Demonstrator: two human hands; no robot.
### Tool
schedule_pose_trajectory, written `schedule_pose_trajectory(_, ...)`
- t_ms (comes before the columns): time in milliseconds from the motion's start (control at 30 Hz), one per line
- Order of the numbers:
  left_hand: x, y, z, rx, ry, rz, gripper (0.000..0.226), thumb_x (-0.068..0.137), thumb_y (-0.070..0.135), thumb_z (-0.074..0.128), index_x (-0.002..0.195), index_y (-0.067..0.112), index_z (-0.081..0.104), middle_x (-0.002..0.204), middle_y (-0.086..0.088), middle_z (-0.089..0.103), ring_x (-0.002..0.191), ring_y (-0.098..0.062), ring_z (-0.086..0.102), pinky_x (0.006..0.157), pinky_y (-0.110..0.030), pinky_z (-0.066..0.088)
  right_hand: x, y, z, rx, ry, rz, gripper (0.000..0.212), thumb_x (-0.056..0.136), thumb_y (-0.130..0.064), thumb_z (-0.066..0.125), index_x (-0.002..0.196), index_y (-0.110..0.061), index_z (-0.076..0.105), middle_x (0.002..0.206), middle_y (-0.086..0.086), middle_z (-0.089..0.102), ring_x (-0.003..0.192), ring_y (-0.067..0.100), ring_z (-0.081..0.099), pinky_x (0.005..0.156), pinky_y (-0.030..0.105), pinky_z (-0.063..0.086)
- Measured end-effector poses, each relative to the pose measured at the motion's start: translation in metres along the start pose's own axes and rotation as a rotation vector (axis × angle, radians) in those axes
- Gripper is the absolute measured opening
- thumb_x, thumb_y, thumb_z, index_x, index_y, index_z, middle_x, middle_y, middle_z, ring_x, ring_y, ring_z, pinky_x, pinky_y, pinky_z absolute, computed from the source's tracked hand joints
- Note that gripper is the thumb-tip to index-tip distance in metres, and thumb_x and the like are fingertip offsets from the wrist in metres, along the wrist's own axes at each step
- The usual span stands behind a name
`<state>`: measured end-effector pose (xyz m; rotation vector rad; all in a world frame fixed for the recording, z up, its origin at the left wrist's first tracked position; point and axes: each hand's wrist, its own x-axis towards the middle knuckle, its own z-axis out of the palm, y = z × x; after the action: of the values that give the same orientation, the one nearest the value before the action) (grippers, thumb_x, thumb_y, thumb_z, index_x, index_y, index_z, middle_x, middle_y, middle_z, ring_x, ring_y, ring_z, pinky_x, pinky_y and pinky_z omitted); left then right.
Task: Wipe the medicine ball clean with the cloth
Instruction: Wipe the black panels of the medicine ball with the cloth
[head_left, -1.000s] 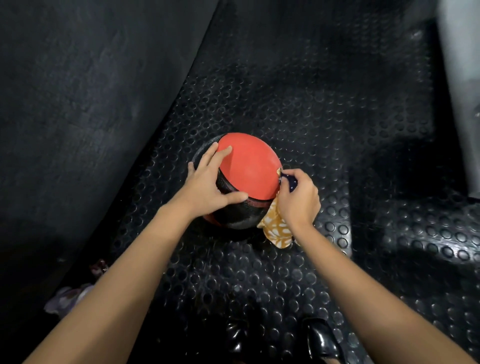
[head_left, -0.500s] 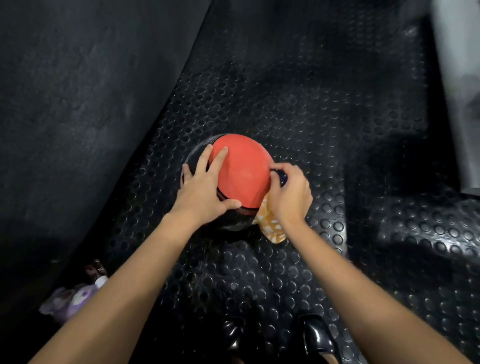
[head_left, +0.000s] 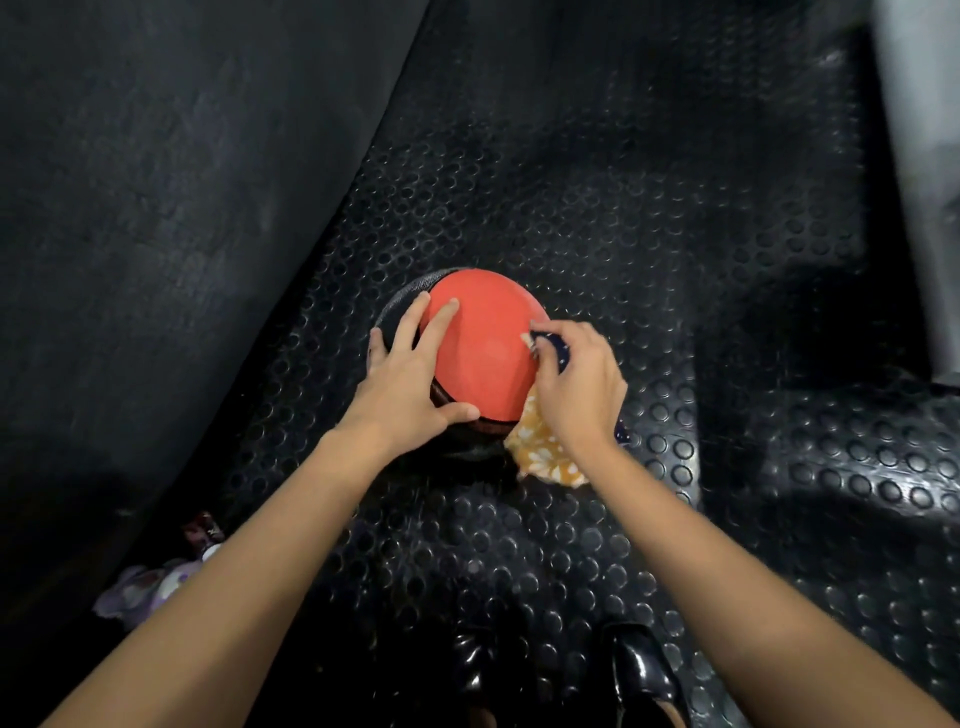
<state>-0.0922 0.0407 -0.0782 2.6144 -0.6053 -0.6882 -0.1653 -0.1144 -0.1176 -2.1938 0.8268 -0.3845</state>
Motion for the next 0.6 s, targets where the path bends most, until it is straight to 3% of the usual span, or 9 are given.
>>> schedule_pose_trajectory(67,-0.004,0.000,-0.001,0.000,-0.004,0.007,0.112,0.073,0.040,0.079,0.149,0.042,-0.003,0.155,0.021,-0.014,0.144,-0.042,-0.009,0.113,-0.060,0.011,0.017,0.006,0.000,-0.024,-0.033,0.148,0.021,0.093,-0.022,0.052,0.108,-0.029,0.066,0.108,-0.008,0.064,0.104,0.015,0.057,0.075,0.026,0.036)
schedule_pose_trajectory(133,-0.003,0.000,-0.003,0.018,-0.025,0.000,0.112,0.072,0.042,0.079,0.149,0.042,-0.001,0.155,0.021,-0.013,0.144,-0.042,-0.006,0.111,-0.062,0.016,0.018,0.010,0.002,-0.041,-0.053,0.168,0.022,0.093,-0.022,0.052,0.109,-0.028,0.066,0.110,-0.007,0.064,0.105,0.015,0.057,0.074,0.026,0.035)
schedule_pose_trajectory(267,0.007,0.013,-0.017,0.114,-0.007,-0.014,0.101,0.068,0.066,0.068,0.147,0.033,0.014,0.154,0.008,0.010,0.137,-0.042,0.029,0.105,-0.057,0.034,0.005,0.010,0.001,0.010,-0.052,0.148,0.021,0.093,-0.024,0.053,0.110,-0.027,0.065,0.107,-0.009,0.064,0.102,0.012,0.057,0.072,0.024,0.034)
schedule_pose_trajectory(333,0.012,0.022,-0.022,0.172,0.011,-0.046,0.104,0.070,0.069,0.064,0.150,0.033,0.009,0.153,0.005,0.016,0.130,-0.041,0.038,0.100,-0.054,0.038,0.001,0.012,0.004,0.059,-0.057,0.189,0.020,0.093,-0.026,0.054,0.110,-0.027,0.064,0.107,-0.010,0.065,0.102,0.012,0.057,0.075,0.026,0.039)
schedule_pose_trajectory(500,0.016,0.030,-0.020,0.233,-0.056,-0.084,0.105,0.076,0.059,0.067,0.152,0.032,0.000,0.157,0.006,0.002,0.139,-0.047,0.019,0.106,-0.056,0.035,0.000,0.010,0.005,0.110,-0.034,0.271,0.020,0.092,-0.026,0.055,0.108,-0.025,0.066,0.106,-0.008,0.066,0.102,0.015,0.059,0.081,0.032,0.046)
schedule_pose_trajectory(600,0.011,0.036,-0.018,0.223,-0.090,-0.114,0.103,0.080,0.054,0.066,0.152,0.032,-0.004,0.159,0.007,-0.006,0.142,-0.048,0.006,0.107,-0.055,0.030,-0.016,-0.007,0.004,0.029,-0.001,0.075,0.019,0.092,-0.024,0.054,0.107,-0.027,0.065,0.106,-0.011,0.062,0.101,0.011,0.054,0.075,0.028,0.041)
